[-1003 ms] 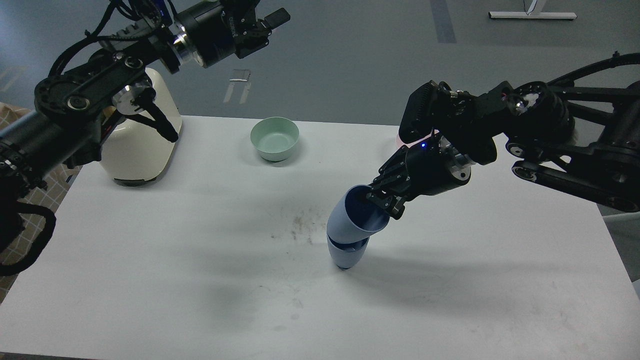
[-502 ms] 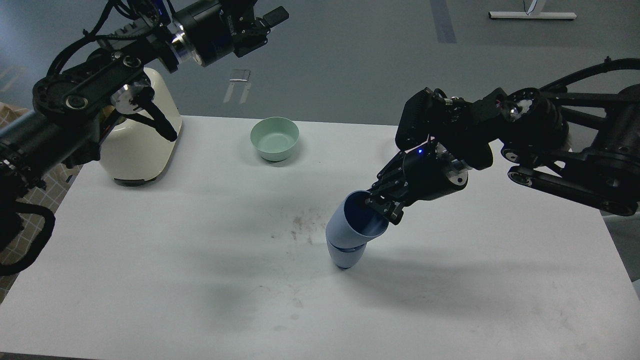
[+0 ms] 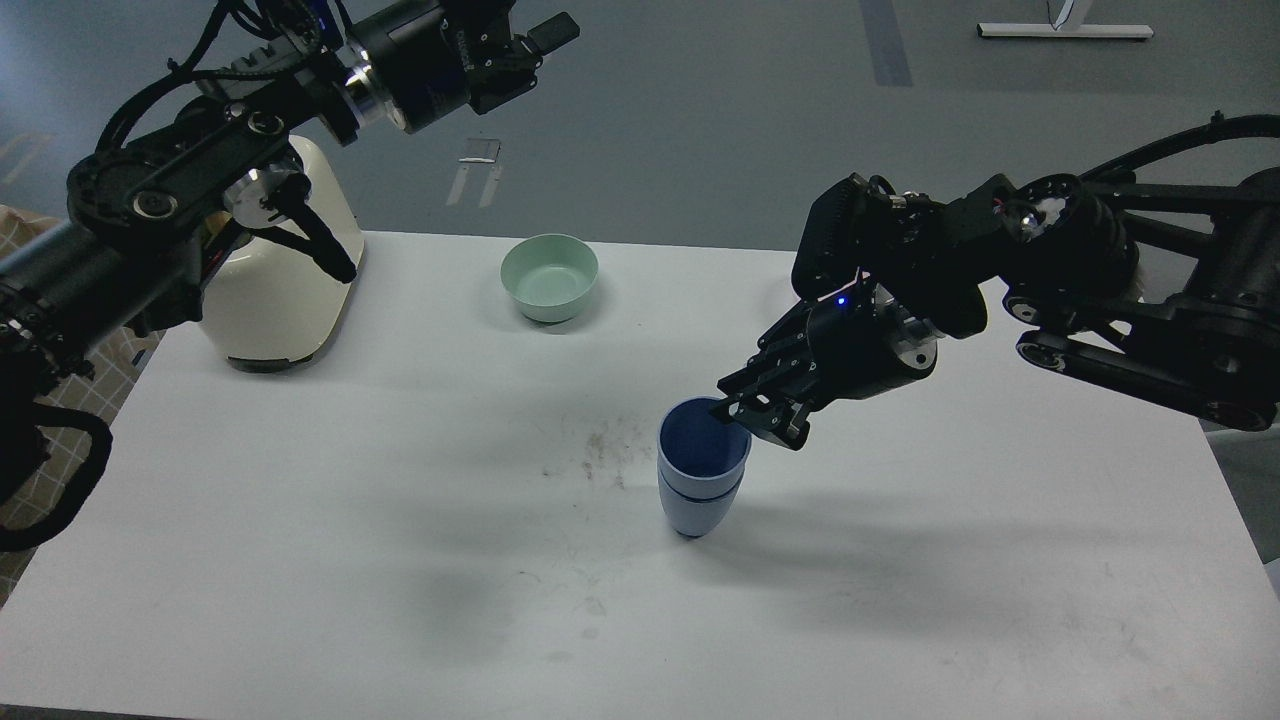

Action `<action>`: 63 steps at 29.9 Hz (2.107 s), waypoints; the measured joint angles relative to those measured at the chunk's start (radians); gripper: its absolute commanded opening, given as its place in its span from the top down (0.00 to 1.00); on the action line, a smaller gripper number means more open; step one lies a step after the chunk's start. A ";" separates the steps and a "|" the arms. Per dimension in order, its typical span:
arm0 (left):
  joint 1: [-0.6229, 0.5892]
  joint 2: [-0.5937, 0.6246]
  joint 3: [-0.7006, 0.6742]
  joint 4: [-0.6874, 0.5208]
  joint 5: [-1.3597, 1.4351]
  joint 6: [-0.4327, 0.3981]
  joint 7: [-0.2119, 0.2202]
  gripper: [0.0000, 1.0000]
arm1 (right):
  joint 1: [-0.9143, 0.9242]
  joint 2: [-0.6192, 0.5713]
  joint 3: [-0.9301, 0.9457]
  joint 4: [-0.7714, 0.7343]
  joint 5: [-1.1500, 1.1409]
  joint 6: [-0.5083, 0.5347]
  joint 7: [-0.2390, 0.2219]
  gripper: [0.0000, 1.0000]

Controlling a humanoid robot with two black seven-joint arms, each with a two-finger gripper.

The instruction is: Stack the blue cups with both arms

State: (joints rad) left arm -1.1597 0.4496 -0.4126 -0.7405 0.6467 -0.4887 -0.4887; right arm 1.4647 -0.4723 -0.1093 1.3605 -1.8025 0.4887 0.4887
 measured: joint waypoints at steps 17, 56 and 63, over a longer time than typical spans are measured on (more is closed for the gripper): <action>0.000 -0.003 0.002 0.007 0.002 0.000 0.000 0.04 | -0.026 0.001 0.329 -0.172 0.018 0.000 0.000 0.00; 0.185 -0.242 -0.145 0.395 -0.366 0.000 0.000 0.02 | -0.474 0.266 0.887 -1.002 1.414 0.000 0.000 0.00; 0.247 -0.268 -0.141 0.405 -0.356 0.000 0.000 0.02 | -0.553 0.302 0.910 -0.990 1.434 0.000 0.000 0.00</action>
State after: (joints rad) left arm -0.9123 0.1819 -0.5534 -0.3358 0.2906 -0.4888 -0.4887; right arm 0.9117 -0.1704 0.8008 0.3701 -0.3683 0.4887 0.4887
